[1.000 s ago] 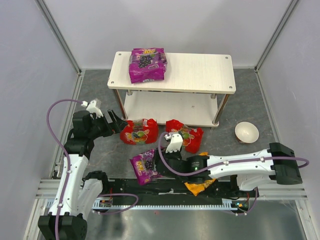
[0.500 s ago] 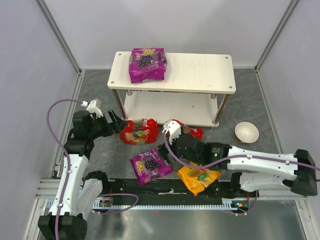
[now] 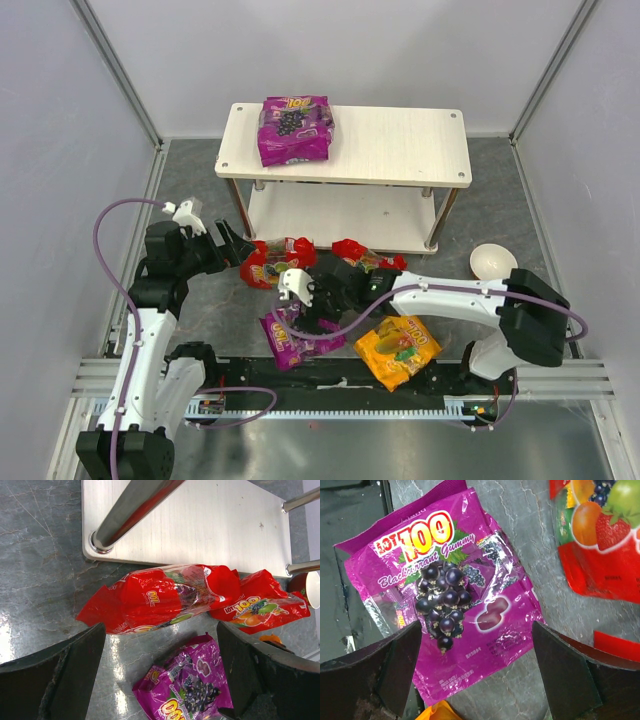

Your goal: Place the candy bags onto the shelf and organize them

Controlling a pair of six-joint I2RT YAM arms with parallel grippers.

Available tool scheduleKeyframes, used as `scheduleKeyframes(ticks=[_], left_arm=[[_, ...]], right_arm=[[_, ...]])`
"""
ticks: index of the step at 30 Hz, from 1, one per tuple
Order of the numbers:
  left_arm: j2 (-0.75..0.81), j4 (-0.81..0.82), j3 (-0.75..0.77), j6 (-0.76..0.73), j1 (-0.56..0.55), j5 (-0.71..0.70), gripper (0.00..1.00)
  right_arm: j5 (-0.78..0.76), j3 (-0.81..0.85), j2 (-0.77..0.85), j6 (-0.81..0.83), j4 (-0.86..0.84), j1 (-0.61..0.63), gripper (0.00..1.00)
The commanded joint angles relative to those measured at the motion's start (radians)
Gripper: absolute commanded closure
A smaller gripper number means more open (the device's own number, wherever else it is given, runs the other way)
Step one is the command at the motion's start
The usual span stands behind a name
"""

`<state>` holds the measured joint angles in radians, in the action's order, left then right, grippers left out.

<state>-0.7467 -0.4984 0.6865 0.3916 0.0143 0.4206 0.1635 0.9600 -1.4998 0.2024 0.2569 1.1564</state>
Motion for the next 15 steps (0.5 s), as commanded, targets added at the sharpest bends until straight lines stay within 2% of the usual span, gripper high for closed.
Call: scheduleKeyframes(ticks=[1,9,15], left_arm=[[0.012,0.026,0.001,-0.003,-0.004,0.003,0.01],[0.012,0.027,0.001,-0.003,-0.002,0.001,0.01],[0.015,0.024,0.001,-0.002,-0.004,-0.005,0.01]], right_arm=[[0.116,0.082,-0.046,0.106,-0.013,-0.032,0.02],[0.321,0.163,-0.134,0.147,0.018,-0.147,0.02],[0.403,0.256,-0.232,0.190,0.116,-0.191,0.02]])
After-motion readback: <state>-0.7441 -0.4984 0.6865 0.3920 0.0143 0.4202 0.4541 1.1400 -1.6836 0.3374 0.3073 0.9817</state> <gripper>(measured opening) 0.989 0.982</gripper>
